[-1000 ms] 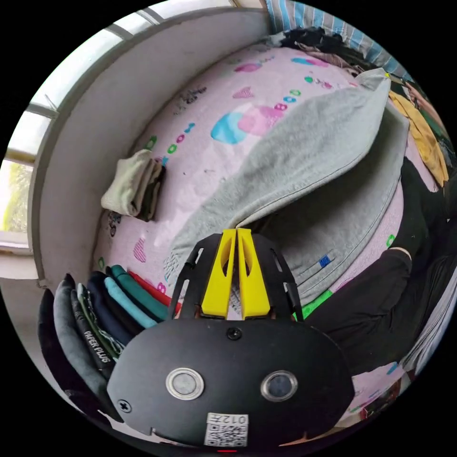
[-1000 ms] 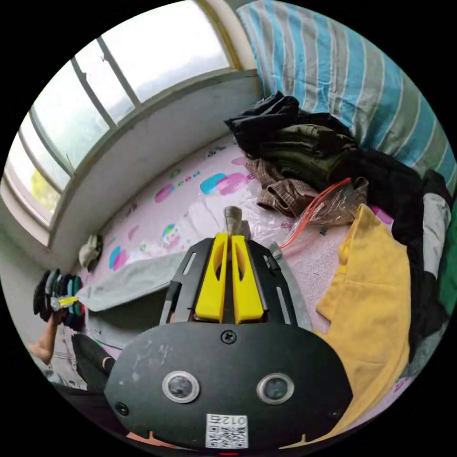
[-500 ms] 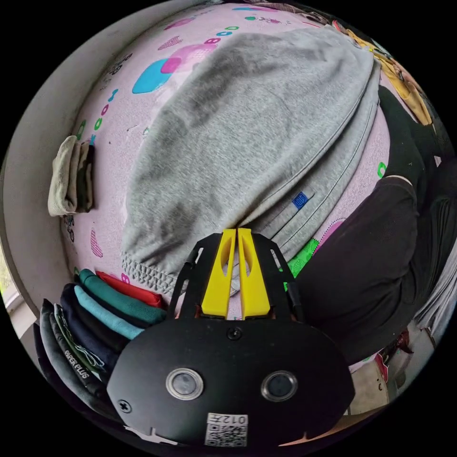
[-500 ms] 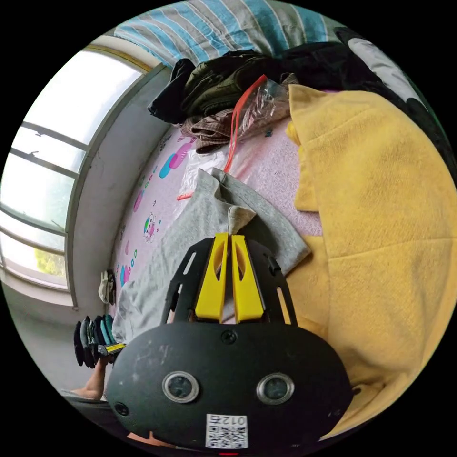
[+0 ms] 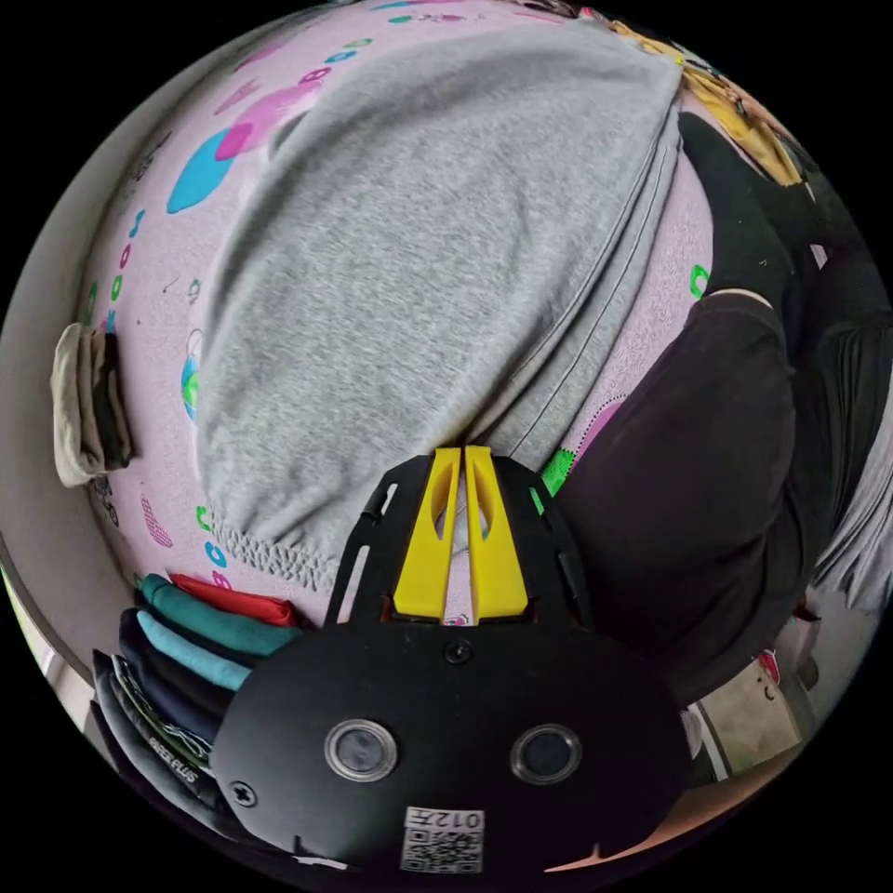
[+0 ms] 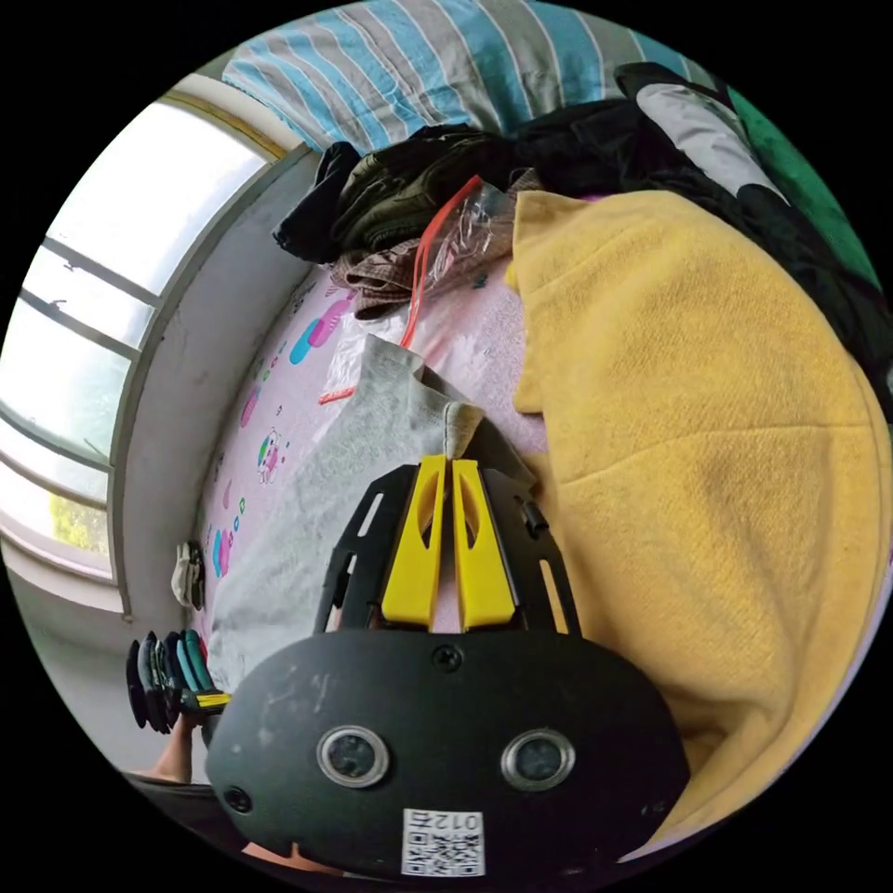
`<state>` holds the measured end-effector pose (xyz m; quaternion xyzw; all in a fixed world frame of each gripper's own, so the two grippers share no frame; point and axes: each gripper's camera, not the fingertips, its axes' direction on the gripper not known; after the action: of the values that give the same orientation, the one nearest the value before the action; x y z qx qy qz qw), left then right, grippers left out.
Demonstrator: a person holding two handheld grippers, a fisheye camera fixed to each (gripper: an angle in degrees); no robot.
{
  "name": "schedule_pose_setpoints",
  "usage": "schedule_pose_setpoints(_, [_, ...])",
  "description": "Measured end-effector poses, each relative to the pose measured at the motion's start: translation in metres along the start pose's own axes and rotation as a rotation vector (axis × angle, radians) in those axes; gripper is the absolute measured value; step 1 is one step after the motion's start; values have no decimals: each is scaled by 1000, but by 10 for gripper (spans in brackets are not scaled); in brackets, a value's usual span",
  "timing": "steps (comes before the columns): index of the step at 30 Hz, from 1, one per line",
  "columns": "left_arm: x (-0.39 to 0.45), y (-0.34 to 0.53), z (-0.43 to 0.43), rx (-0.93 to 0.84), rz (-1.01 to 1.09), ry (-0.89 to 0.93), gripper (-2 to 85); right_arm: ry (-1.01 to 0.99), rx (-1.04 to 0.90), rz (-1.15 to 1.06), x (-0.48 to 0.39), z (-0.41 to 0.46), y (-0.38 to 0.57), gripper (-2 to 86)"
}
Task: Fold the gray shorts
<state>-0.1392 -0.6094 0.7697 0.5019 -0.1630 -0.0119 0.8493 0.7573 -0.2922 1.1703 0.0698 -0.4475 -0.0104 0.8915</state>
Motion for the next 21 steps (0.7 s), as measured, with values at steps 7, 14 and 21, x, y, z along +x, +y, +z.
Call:
schedule_pose_setpoints(7, [-11, -21, 4, -36, 31, -10, -1, 55, -19, -4, 14, -2, 4, -5])
schedule_pose_setpoints(14, [-34, -1, -33, 101, -68, -7, -1, 1, -5, -45, 10, -16, -7, -5])
schedule_pose_setpoints(21, [-33, -29, -15, -2, 46, 36, -1, 100, -70, -43, 7, 1, -11, -5])
